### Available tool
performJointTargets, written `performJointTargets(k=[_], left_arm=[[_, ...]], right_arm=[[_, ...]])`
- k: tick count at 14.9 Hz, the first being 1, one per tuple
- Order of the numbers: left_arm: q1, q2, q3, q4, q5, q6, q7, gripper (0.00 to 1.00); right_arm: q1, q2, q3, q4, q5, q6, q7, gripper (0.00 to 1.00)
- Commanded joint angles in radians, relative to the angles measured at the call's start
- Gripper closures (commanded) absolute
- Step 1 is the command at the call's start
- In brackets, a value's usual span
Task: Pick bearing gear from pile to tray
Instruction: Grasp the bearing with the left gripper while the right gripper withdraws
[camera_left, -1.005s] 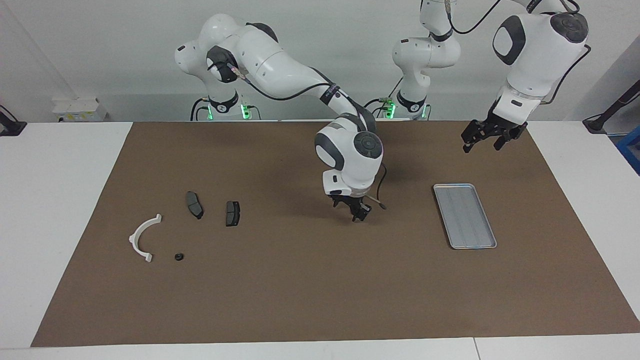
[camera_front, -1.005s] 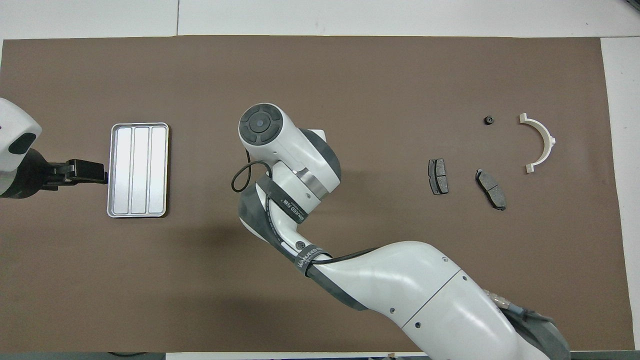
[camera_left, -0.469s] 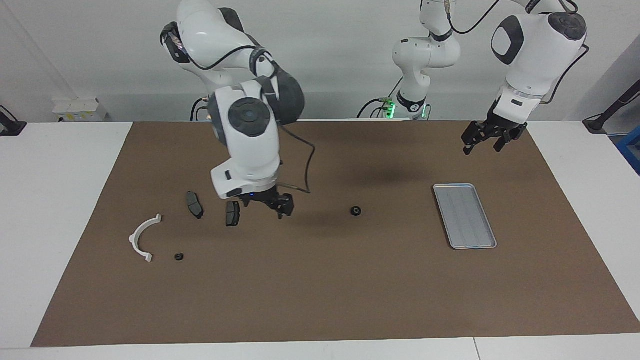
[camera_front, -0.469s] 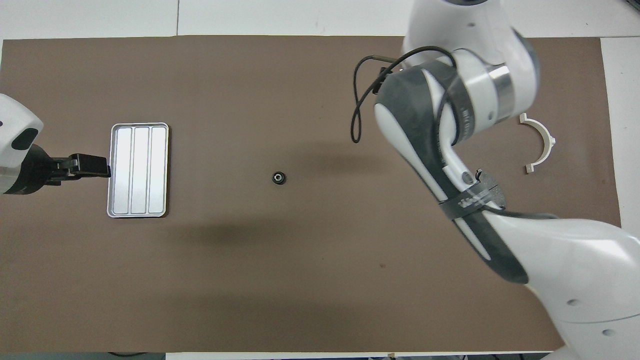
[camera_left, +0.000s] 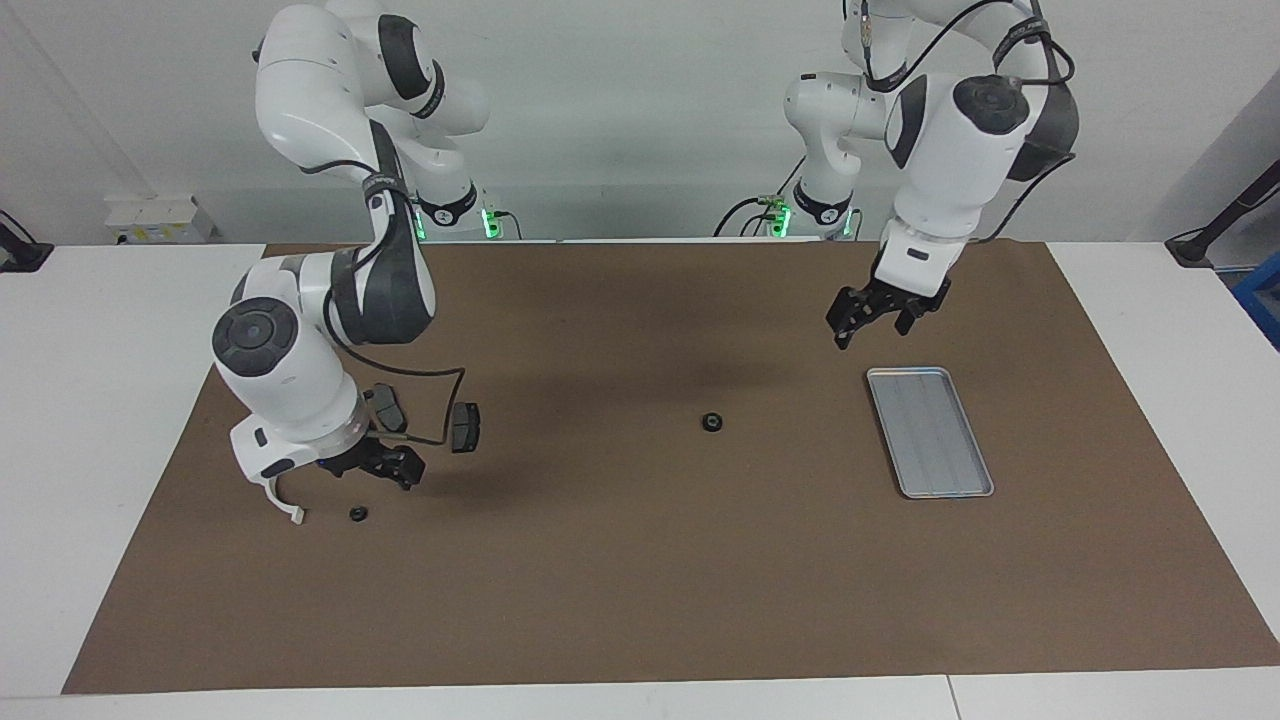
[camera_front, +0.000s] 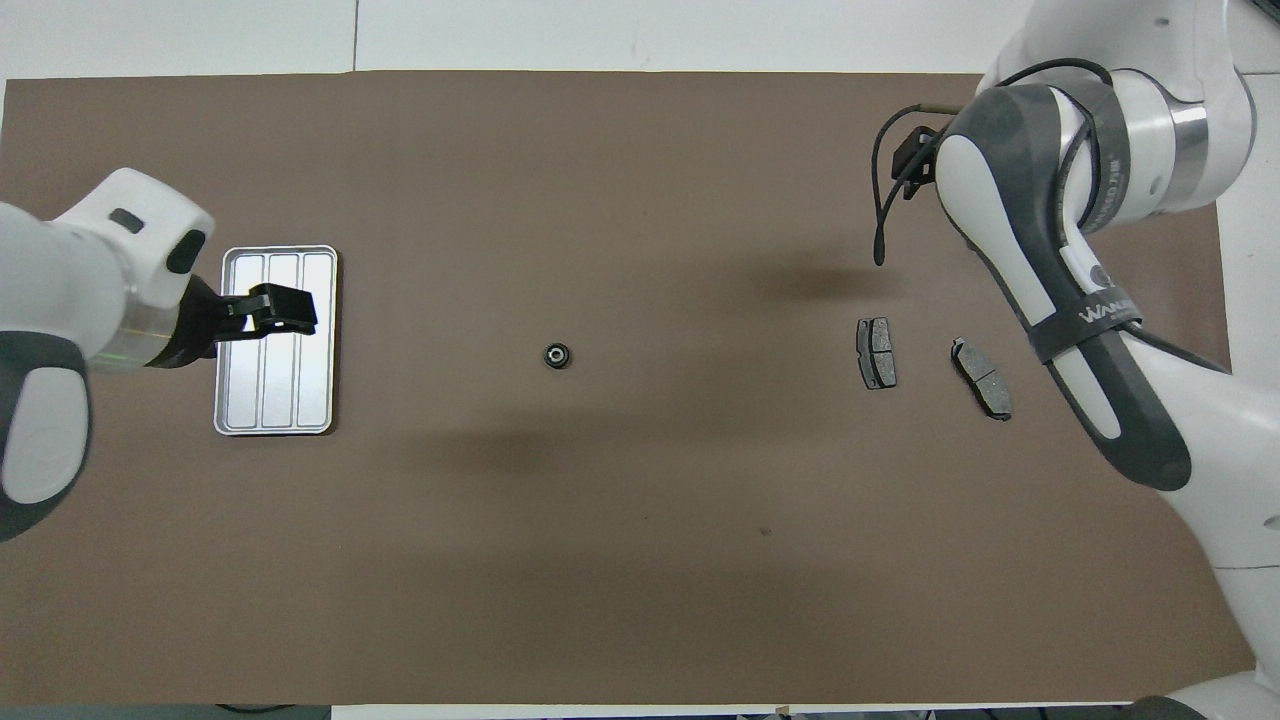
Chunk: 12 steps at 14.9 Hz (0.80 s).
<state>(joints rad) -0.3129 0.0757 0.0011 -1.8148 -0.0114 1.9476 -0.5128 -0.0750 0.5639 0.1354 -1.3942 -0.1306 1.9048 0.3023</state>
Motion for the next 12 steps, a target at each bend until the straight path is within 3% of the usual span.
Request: performJointTargets(k=[1,5,8,12], left_arm=[[-0.029,0.104,0.014,0.060,0.021,0.062,-0.058,0.03],[-0.069,0.238,0.016,0.065,0.021,0.178,-0.134,0.04],[-0.137,0.367,0.022,0.176,0.050,0.185,-0.261,0.04],[-0.199,0.374,0.019,0.189,0.045,0.186,-0.346,0.04]], right_arm=[[-0.058,-0.050,0.013,-0.167,-0.014,0.144,-0.073,0.00],[-0.074,0.005,0.012,-0.170,-0.030,0.217,-0.095,0.00],[-0.081,0.031,0.012,-0.169,-0.034,0.264,-0.085,0.00],[-0.080,0.039,0.010,-0.170,-0.035,0.280,-0.060,0.00]])
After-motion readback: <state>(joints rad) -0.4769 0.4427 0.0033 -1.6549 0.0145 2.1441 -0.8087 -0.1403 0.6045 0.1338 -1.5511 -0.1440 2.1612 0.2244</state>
